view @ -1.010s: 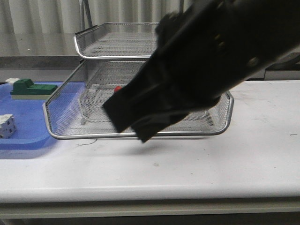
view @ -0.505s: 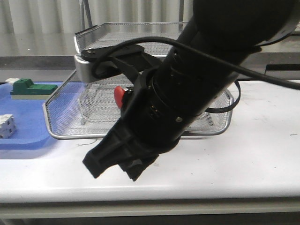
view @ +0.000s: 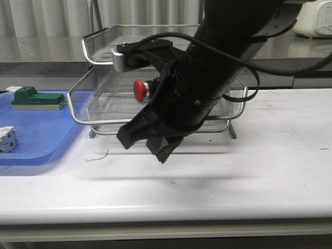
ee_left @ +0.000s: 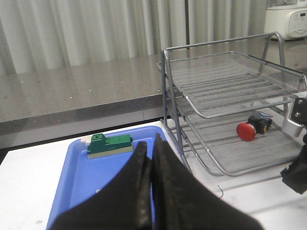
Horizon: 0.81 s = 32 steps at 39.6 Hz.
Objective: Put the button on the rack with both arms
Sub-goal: 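Push the middle tier back into the rack with the right gripper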
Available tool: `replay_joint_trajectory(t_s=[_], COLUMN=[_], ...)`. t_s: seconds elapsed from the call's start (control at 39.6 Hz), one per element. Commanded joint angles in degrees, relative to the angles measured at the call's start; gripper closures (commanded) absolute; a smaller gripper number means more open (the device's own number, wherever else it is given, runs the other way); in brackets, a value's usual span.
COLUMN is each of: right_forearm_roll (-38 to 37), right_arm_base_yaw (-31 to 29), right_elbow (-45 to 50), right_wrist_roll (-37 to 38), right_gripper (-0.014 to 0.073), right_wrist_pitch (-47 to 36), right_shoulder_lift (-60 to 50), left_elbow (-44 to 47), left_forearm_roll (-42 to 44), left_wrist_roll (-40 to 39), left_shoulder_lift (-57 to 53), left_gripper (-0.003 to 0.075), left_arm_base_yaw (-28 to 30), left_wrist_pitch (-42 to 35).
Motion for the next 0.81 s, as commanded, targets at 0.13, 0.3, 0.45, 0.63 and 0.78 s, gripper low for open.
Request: replay_joint_trajectory(t_s=[0.13,0.3,0.45,0.63,0.78], right_forearm_roll=[-2.0,-2.2,-2.2,-2.0,-1.0], right_arm_base_yaw=[-2.9,-4.1,-4.5,-4.4,-3.5], right_elbow=[-7.3,-11.3,-13.8,-14.1,-14.1], right_wrist_roll=[-0.2,-0.2,-0.2,-0.2,-0.2], right_gripper=[0.0653,0.0653,0.0653,0.0653,0.0654], right_wrist_pitch=[-3.1,-2.0,-0.2,1.9,8.5], right_shoulder_lift=[0.7,3.0,4.3,3.7,1.1], left_elbow=[-1.3,-1.3,-1.3,-1.3,-1.3], left_forearm_roll=[-0.6,-0.6,-0.6,-0.6,-0.6], left_wrist_roll=[-0.5,-0.5,-0.5,-0.5,-0.5], left_shoulder_lift=[-0.2,-0.2,-0.2,-0.2,-0.2], left_gripper=[0.0739,0.0739,0.0739,0.0739,0.0739], left_arm_base_yaw=[0.2,0.2,0.2,0.2,0.2], left_wrist_pitch=[-4.9,-4.9,-4.9,-4.9,-4.9])
